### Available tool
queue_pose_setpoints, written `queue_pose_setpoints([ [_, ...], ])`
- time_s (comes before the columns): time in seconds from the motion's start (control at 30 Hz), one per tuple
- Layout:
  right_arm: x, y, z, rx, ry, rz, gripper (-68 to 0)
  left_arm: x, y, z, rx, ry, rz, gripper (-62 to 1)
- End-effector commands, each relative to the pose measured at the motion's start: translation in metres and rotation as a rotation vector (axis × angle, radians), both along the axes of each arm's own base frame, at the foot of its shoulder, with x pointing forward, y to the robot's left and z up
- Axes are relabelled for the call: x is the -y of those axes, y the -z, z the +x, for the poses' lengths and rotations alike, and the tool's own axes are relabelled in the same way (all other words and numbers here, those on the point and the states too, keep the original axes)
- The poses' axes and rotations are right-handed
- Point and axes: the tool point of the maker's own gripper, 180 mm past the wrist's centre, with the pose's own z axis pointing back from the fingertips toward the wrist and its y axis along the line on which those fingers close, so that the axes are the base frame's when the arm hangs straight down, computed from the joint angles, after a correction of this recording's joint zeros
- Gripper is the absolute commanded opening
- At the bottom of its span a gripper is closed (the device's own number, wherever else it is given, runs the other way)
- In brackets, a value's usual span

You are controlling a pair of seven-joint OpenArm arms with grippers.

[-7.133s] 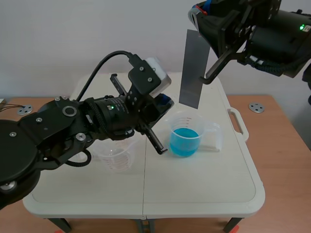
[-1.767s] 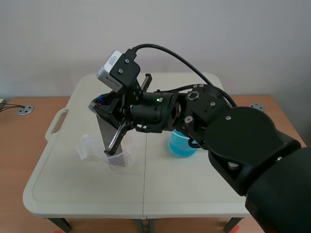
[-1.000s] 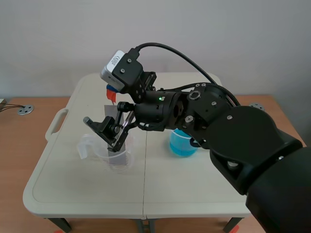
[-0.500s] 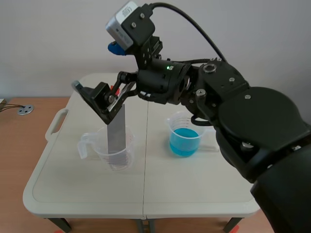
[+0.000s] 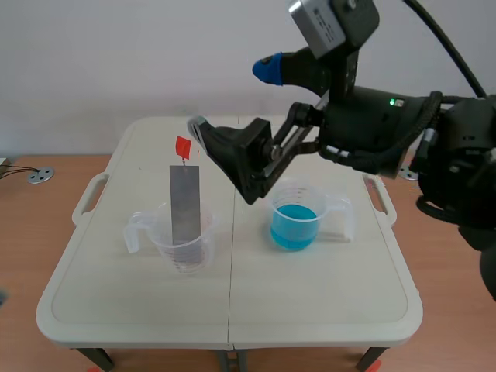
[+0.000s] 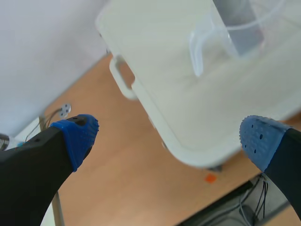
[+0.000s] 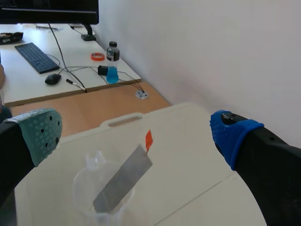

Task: Hold the metal plate by the orange handle, dip it into the blue solution, take it out and point at it, then put the plate back in the beaker on the left.
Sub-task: 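Return to the home posture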

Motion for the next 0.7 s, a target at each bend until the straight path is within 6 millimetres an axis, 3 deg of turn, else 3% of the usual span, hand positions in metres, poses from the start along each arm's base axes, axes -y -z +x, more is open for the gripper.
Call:
queue_pose_setpoints([
  [0.0, 0.011, 0.002, -0.002, -0.019, 0.022, 0.013, -1.2, 0.008, -0.007, 0.009, 0.027, 0.004, -0.042, 1.4],
  [0.3, 0.063, 0.038, -0.031, -0.147, 0.123, -0.061, -1.2, 0.037, -0.018, 0.053, 0.079, 0.041, -0.084, 1.4],
  [0.67, 0.103, 0.035, -0.063, -0.181, 0.199, -0.092, -1.2, 0.069, -0.031, 0.083, 0.127, 0.056, -0.156, 1.4],
])
